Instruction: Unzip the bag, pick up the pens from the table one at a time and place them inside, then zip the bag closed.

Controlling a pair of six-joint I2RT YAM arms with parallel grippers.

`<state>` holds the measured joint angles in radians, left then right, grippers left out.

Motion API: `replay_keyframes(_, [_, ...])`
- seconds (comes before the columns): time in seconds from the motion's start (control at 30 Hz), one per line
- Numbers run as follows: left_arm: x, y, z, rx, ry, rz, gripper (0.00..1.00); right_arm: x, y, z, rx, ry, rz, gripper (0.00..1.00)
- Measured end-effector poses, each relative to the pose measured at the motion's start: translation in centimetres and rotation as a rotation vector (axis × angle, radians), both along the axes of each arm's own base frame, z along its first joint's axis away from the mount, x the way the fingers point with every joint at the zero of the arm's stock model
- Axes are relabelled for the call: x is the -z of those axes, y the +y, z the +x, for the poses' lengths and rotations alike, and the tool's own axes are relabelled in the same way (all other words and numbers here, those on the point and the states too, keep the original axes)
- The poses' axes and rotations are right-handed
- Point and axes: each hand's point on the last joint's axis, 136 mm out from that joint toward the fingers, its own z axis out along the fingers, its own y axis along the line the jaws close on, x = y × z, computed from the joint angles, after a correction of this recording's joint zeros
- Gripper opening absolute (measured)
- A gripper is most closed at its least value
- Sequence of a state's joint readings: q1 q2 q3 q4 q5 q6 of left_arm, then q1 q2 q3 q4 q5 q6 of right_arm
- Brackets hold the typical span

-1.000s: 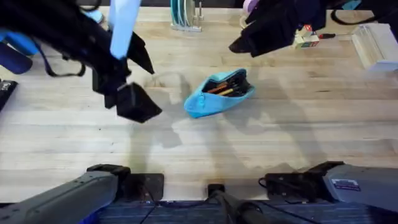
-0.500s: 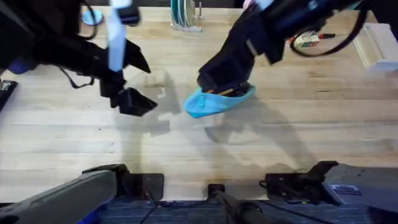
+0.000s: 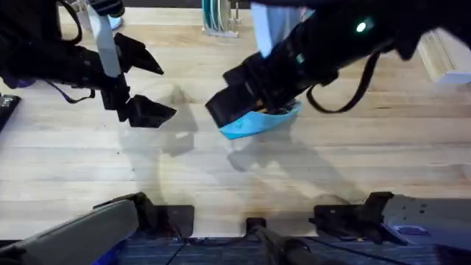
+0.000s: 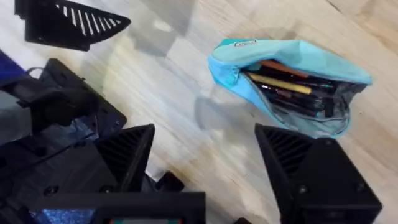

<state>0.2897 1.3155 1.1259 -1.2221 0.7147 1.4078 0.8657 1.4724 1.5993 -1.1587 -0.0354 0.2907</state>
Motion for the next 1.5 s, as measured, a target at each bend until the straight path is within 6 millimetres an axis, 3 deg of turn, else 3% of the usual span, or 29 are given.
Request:
replay_keyframes(0.17, [0.0,0.0,0.0,0.000,0.000,0.000,0.993,0.2,0.9,-0.9,-0.002,-0.014,-0.019,0.996])
replay_keyframes(0.47, [0.0,0.0,0.0,0.000,0.000,0.000,0.993,0.5,1.5,-0.6,0.051,0.007,0.003,0.997])
replay_keyframes(0.83, [0.0,0.0,0.0,0.000,0.000,0.000,0.993,1.4,1.0,0.9,0.302,0.033,0.006,0.996])
replay_keyframes(1.5, [0.0,0.0,0.0,0.000,0.000,0.000,0.993,7.0,1.1,1.2,0.569,0.102,-0.024,0.996])
